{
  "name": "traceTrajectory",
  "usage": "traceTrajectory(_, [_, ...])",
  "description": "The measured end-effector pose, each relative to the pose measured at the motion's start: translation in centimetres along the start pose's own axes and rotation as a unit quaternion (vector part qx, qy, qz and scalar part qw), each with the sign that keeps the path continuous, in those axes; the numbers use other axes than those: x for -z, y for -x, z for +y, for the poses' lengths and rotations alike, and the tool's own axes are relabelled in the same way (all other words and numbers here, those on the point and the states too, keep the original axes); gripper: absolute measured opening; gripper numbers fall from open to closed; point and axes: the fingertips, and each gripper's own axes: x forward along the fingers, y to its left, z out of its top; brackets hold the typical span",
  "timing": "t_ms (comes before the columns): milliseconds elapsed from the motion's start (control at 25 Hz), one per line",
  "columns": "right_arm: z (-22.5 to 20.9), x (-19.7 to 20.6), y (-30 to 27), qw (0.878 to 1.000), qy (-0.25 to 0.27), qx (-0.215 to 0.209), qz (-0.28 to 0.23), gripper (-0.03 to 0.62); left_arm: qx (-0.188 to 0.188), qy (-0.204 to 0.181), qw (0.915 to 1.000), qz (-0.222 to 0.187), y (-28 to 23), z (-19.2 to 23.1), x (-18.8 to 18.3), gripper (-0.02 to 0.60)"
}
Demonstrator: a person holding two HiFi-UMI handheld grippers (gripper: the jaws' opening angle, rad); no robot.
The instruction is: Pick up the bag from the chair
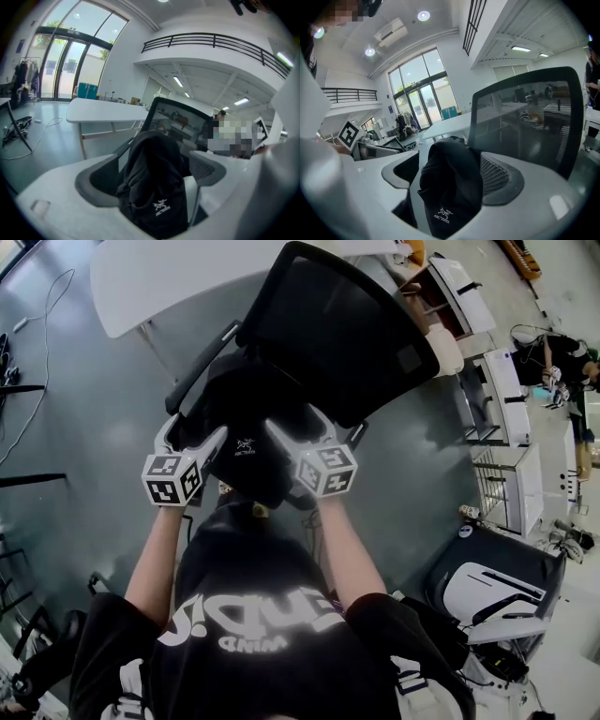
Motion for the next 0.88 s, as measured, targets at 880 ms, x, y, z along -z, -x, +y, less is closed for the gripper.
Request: traceTrajectory(880, [-8.5, 8.8, -13.5, 0.993, -0.032, -0.001, 0.117, 0.394, 0.022, 0.035, 0.9921, 0.119, -13.9, 7.3, 7.9, 0.457])
